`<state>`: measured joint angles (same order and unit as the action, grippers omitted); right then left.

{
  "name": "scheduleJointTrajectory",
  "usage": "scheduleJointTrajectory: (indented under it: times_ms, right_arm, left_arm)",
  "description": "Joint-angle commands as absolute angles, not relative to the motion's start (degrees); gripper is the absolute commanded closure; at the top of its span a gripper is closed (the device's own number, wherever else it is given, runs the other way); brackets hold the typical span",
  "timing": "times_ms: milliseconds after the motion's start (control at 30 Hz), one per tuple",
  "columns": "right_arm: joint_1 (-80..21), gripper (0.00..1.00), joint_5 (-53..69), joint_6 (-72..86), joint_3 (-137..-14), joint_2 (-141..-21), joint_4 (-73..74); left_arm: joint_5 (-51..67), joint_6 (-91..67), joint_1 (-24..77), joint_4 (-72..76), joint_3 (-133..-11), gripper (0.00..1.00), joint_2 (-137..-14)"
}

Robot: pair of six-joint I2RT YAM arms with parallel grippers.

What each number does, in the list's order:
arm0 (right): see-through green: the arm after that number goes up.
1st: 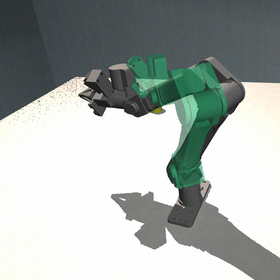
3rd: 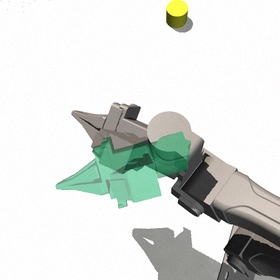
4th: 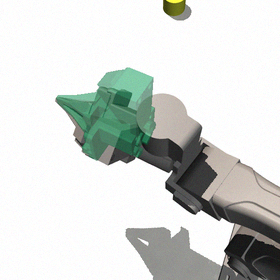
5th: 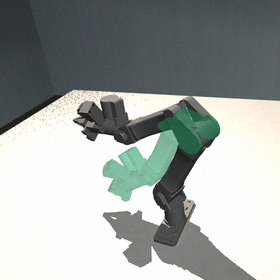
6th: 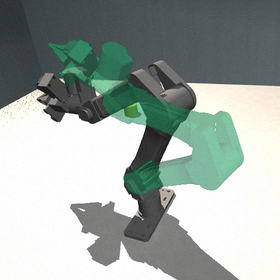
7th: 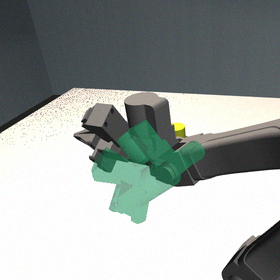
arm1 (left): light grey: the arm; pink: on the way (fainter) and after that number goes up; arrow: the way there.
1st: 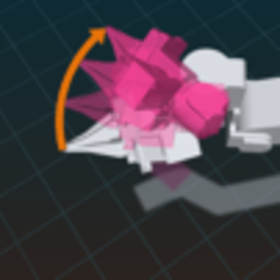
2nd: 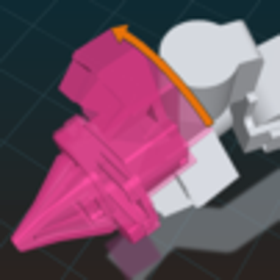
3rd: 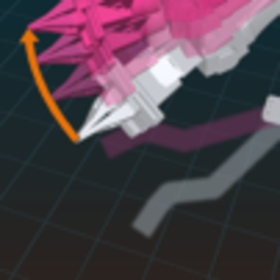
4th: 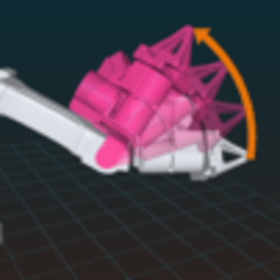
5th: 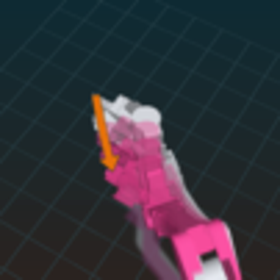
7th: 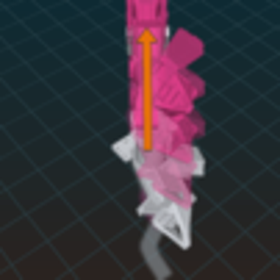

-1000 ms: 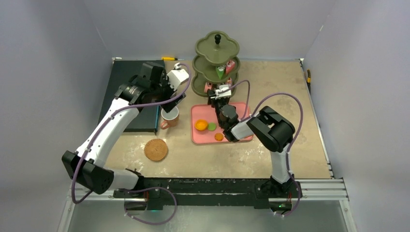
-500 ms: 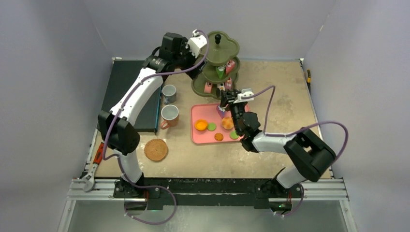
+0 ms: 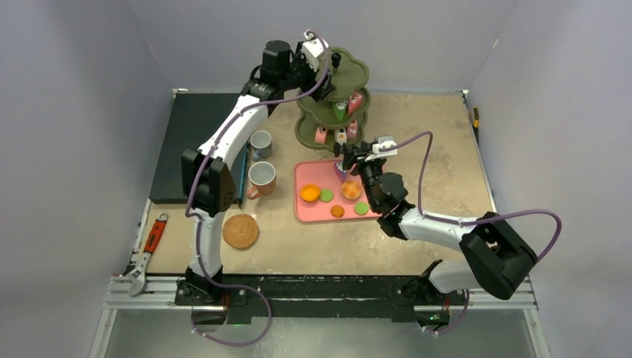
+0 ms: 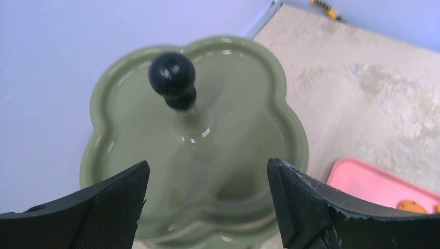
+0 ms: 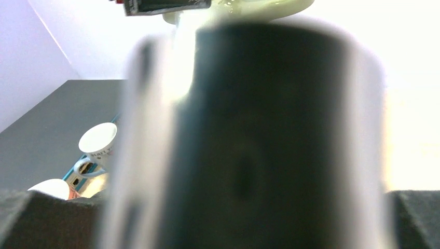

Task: Serve the afternoon tea

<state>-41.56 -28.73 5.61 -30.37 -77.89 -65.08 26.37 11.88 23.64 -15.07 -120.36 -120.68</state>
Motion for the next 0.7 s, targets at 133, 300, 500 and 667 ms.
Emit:
scheduleJointTrajectory:
  times_ms: [133,300,500,667]
  right_arm:
    - [-41.7,0.44,-27.5,8.6,-28.6,-73.2,-63.3]
    - [-41.6,0.44,-27.4,9.4,-27.9,-72.0,-62.5]
    - [-41.6,0.44,-26.8,10.1,-27.9,-71.0,-61.9]
    - [-41.6,0.44,-27.0,10.2,-27.5,-70.2,-61.5]
  left_arm:
    - [36.5,0.5,20.5,-1.0,-131.6,0.21,-130.1]
    - [40.9,-5.8,19.4,9.6,-131.1,0.25,-132.8]
    - [44.7,-11.8,18.5,18.9,-133.5,0.28,-137.3]
    - [48.7,-12.2,18.7,18.6,-136.6,0.30,-140.3]
